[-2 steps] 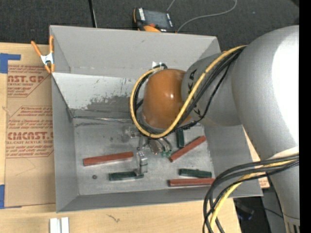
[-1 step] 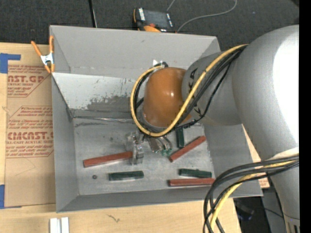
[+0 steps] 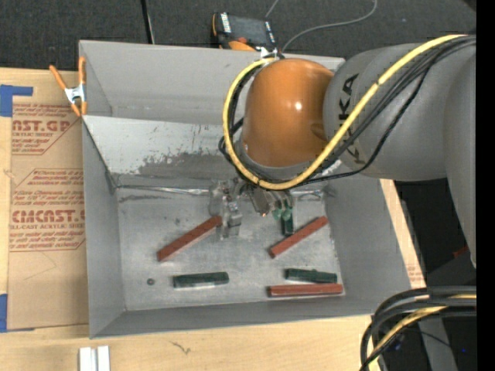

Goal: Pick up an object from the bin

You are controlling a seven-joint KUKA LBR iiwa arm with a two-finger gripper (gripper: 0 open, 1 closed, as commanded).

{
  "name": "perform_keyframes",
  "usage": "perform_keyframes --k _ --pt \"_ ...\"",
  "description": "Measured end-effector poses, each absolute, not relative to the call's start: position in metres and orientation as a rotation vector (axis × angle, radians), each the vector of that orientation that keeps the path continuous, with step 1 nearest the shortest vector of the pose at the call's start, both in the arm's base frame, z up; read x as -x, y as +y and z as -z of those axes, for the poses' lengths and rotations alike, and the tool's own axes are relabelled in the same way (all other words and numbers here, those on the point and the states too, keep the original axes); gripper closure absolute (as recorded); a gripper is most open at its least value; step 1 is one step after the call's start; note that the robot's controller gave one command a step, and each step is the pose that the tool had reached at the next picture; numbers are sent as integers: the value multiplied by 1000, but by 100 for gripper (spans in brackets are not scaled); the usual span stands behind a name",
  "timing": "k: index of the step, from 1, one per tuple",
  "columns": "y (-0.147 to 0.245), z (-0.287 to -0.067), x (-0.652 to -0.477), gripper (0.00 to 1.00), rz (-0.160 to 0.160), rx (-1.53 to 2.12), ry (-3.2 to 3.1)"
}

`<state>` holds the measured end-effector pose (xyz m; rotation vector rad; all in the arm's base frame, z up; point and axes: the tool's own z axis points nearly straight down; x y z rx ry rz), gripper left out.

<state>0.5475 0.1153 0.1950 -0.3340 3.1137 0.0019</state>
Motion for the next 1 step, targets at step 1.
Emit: perform_keyframes --k 1 --pt "114 -247 -578 100 1 822 3024"
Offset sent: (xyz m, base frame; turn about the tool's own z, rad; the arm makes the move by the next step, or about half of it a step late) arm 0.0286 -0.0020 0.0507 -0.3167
